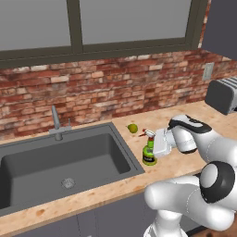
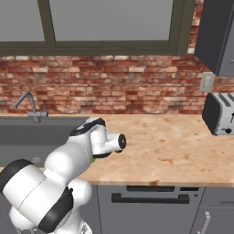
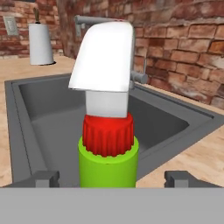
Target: Open the cabinet. Pick the spray and place it next to the sink. Then close the cabinet.
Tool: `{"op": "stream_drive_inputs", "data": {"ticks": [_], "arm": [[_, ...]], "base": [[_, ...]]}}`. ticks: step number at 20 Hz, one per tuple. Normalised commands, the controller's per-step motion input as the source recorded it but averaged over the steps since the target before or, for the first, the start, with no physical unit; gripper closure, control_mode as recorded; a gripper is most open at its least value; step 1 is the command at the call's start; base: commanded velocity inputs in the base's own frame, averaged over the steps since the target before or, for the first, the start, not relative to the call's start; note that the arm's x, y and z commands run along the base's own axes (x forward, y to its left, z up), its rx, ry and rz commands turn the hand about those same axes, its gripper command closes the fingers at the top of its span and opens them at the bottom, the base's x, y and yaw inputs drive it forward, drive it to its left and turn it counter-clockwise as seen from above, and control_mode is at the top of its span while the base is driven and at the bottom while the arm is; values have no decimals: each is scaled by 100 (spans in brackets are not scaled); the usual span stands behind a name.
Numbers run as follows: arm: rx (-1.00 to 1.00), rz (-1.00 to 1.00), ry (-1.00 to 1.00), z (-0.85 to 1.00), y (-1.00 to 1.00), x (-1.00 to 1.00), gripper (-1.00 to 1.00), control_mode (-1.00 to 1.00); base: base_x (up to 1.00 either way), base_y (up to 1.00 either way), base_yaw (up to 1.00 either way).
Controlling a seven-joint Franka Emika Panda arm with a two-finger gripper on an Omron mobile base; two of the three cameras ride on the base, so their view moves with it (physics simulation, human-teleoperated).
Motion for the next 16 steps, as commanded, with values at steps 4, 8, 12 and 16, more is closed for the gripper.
{"op": "stream_drive_inputs", "data": {"ticks": [4, 8, 12, 16], "arm": [[0, 0, 0, 0, 0, 0, -100, -100], [0, 0, 0, 0, 0, 0, -100, -100], [0, -4, 0, 3, -11, -22, -100, -100], [0, -13, 0, 15, -18, -33, -100, -100]], "base": [[0, 0, 0], [0, 0, 0], [0, 0, 0], [0, 0, 0]]}}
